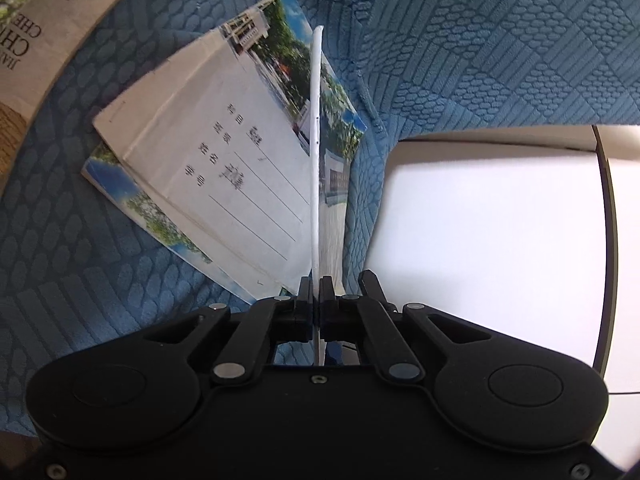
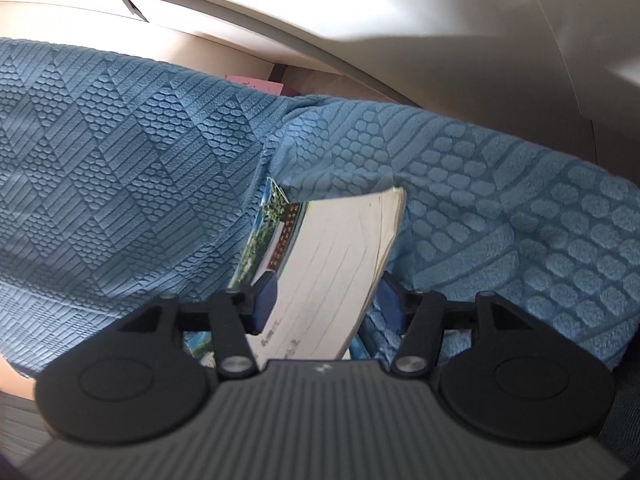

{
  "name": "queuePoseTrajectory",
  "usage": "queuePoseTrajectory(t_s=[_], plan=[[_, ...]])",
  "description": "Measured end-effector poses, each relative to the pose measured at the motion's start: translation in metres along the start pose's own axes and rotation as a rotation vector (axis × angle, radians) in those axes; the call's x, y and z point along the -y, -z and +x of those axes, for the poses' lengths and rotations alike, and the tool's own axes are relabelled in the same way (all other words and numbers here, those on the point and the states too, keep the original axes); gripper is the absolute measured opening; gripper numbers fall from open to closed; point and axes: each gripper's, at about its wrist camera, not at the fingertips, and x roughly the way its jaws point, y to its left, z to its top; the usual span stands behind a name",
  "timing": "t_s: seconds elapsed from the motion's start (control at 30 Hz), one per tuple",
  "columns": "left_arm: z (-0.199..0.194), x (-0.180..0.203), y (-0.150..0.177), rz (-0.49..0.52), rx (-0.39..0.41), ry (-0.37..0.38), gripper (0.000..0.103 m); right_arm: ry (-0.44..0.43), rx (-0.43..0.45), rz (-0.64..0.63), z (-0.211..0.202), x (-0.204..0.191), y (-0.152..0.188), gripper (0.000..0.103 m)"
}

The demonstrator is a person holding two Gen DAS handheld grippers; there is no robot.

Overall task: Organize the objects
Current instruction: 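Lift the white booklet upright with the left gripper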

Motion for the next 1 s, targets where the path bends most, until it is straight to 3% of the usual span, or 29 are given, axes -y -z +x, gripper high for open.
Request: queuePoseTrajectory(t_s=[0.2, 0.47, 0.53, 0.7, 1.0], plan=[[-0.003, -0.001, -0.004, -0.01, 0.007, -0.017, 0.001, -0.024, 0.034, 0.024, 0.005, 0.007, -0.008, 0.055], [-0.007, -0.004, -0.007, -0.006, 0.004, -0.028, 0.001, -0.004, 0.064, 0.01, 0.006, 0.007, -0.011, 0.031], [-0.008, -0.007, -0.01, -0.015, 0.006, -0.028, 0.001, -0.001, 0.066, -0.003, 0.008, 0.006, -0.011, 0.022], [-0.01, -0.009, -0.014, 0.001, 0.033, -0.079, 0.001, -0.005, 0.048, -0.056, 0.012, -0.001, -0.009, 0.007], [-0.023, -0.011, -0.017, 0.033, 0.074, -0.094, 0.002, 0.008, 0.017, -0.179, 0.012, -0.022, 0.001, 0.004]])
